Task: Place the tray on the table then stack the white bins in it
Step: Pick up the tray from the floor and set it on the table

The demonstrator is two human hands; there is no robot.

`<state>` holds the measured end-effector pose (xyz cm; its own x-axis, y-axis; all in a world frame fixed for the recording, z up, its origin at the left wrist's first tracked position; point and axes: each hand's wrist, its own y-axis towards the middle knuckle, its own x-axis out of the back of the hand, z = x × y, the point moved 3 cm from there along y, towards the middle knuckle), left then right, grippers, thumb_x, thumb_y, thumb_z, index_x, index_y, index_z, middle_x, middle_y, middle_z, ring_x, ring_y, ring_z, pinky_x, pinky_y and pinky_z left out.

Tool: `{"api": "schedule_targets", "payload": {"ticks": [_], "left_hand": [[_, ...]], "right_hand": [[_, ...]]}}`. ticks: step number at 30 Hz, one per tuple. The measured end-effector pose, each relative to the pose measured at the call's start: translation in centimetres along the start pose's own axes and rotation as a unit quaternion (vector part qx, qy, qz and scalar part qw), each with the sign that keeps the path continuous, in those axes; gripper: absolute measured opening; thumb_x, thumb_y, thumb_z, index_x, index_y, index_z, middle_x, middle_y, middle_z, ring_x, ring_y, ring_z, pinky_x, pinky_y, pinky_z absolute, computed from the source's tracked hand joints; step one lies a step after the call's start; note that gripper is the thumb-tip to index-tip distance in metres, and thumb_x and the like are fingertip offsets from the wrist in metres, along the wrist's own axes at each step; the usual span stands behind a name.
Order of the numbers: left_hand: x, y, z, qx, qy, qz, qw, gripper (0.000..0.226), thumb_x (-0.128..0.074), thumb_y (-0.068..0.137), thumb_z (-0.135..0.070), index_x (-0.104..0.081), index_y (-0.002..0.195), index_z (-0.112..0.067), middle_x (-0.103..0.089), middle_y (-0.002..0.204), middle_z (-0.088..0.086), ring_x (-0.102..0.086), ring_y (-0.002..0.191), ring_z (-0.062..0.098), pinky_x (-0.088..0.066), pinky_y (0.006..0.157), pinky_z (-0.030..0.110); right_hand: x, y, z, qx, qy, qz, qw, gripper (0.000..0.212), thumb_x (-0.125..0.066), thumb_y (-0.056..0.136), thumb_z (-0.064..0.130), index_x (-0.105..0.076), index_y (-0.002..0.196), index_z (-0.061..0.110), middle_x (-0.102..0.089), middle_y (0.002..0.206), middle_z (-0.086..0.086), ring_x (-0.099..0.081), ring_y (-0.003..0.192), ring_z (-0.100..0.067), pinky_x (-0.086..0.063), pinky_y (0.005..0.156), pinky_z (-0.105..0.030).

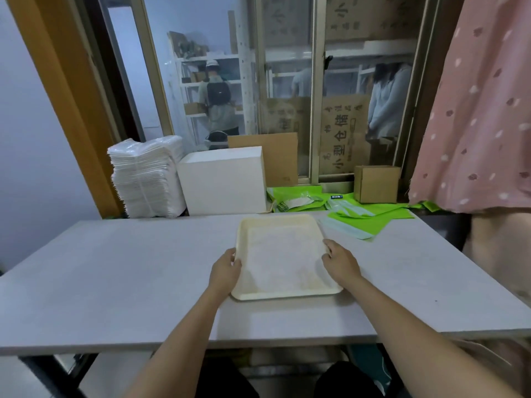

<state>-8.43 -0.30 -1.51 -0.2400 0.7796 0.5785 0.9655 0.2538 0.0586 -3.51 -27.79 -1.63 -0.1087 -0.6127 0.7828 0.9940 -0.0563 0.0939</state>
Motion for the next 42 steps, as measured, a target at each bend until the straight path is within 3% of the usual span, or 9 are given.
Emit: {"api": "schedule_targets", "payload": {"ticks": [10, 16, 21, 27, 29, 31, 35, 38, 42], "left_hand": [[-0.8, 1.1, 0.8, -0.008, 0.000, -0.020, 1.000, 0.040, -0.038, 0.098, -0.015, -0.044, 0.138, -0.011, -0.058, 0.126, 0.012, -0.053, 0.099, 0.023, -0.043, 0.081, 0.030], [-1.0, 1.1, 1.3, -0.001, 0.007, -0.022, 1.000, 0.043, -0.037, 0.099, -0.018, -0.040, 0.142, -0.013, -0.054, 0.129, 0.015, -0.056, 0.112, 0.031, -0.041, 0.079, 0.029], [0.1, 0.6, 1.9, 0.057, -0.048, -0.002, 0.997, 0.052, -0.032, 0.098, -0.038, -0.039, 0.141, -0.010, -0.042, 0.139, 0.019, -0.048, 0.123, 0.036, -0.042, 0.102, 0.044], [2.4, -0.6, 2.4, 0.042, 0.013, 0.022, 0.999, 0.050, -0.038, 0.096, -0.039, -0.046, 0.134, -0.008, -0.043, 0.136, 0.014, -0.052, 0.116, 0.032, -0.043, 0.092, 0.036], [3.4, -1.1, 2.1, 0.013, 0.041, -0.012, 0.999, 0.042, -0.038, 0.096, -0.035, -0.055, 0.116, -0.003, -0.053, 0.117, 0.016, -0.056, 0.104, 0.035, -0.038, 0.073, 0.030], [5.8, -2.3, 1.5, -0.042, 0.077, -0.090, 0.992, 0.029, -0.039, 0.093, -0.029, -0.052, 0.081, -0.006, -0.052, 0.082, 0.010, -0.052, 0.078, 0.033, -0.033, 0.057, 0.028], [13.2, -5.6, 2.7, -0.079, 0.133, -0.239, 0.959, 0.021, -0.042, 0.092, -0.023, -0.057, 0.097, -0.009, -0.055, 0.096, -0.001, -0.055, 0.082, 0.020, -0.047, 0.069, 0.034], [20.2, -9.7, 8.9, -0.017, 0.166, -0.321, 0.932, 0.023, -0.043, 0.092, -0.024, -0.058, 0.102, -0.009, -0.058, 0.099, 0.001, -0.056, 0.085, 0.021, -0.045, 0.070, 0.033], [27.2, -19.1, 20.6, 0.163, 0.188, -0.397, 0.883, 0.019, -0.043, 0.087, -0.024, -0.057, 0.088, -0.012, -0.061, 0.088, 0.004, -0.054, 0.077, 0.024, -0.042, 0.064, 0.033]], "right_hand": [[-0.5, 0.3, -0.3, 0.001, 0.001, -0.019, 1.000, 0.052, -0.045, 0.092, 0.014, -0.042, 0.144, 0.016, -0.051, 0.143, -0.007, -0.050, 0.127, -0.030, -0.043, 0.098, -0.034], [-0.3, -0.5, -0.1, 0.004, -0.029, -0.013, 0.999, 0.052, -0.043, 0.093, 0.014, -0.040, 0.145, 0.017, -0.051, 0.143, -0.008, -0.049, 0.127, -0.030, -0.042, 0.099, -0.035], [0.6, -1.7, 0.5, 0.000, -0.044, 0.012, 0.999, 0.055, -0.042, 0.096, 0.024, -0.028, 0.149, 0.017, -0.048, 0.142, -0.013, -0.046, 0.129, -0.032, -0.042, 0.101, -0.038], [1.4, -4.3, 2.7, -0.003, -0.135, -0.083, 0.987, 0.060, -0.050, 0.091, 0.041, -0.035, 0.141, 0.013, -0.046, 0.136, -0.013, -0.041, 0.125, -0.034, -0.040, 0.095, -0.042], [1.5, -5.1, 3.7, 0.032, -0.151, -0.113, 0.981, 0.058, -0.052, 0.089, 0.039, -0.039, 0.139, 0.014, -0.047, 0.134, -0.011, -0.042, 0.124, -0.032, -0.039, 0.094, -0.042], [1.0, -5.7, 5.7, 0.088, -0.114, -0.123, 0.982, 0.051, -0.054, 0.087, 0.034, -0.045, 0.134, 0.016, -0.052, 0.128, -0.007, -0.045, 0.120, -0.030, -0.040, 0.093, -0.042], [-1.5, -7.6, 13.1, 0.233, -0.040, -0.128, 0.963, 0.027, -0.054, 0.085, 0.026, -0.058, 0.111, 0.018, -0.063, 0.101, 0.003, -0.058, 0.098, -0.022, -0.047, 0.077, -0.036], [-5.9, -11.0, 20.8, 0.349, 0.009, -0.097, 0.932, 0.015, -0.054, 0.085, 0.024, -0.061, 0.098, 0.019, -0.063, 0.089, 0.007, -0.061, 0.080, -0.016, -0.051, 0.064, -0.032], [-13.5, -18.2, 29.2, 0.502, 0.033, -0.043, 0.863, 0.010, -0.054, 0.083, 0.022, -0.063, 0.086, 0.017, -0.062, 0.078, 0.005, -0.057, 0.067, -0.016, -0.047, 0.053, -0.030]]}}
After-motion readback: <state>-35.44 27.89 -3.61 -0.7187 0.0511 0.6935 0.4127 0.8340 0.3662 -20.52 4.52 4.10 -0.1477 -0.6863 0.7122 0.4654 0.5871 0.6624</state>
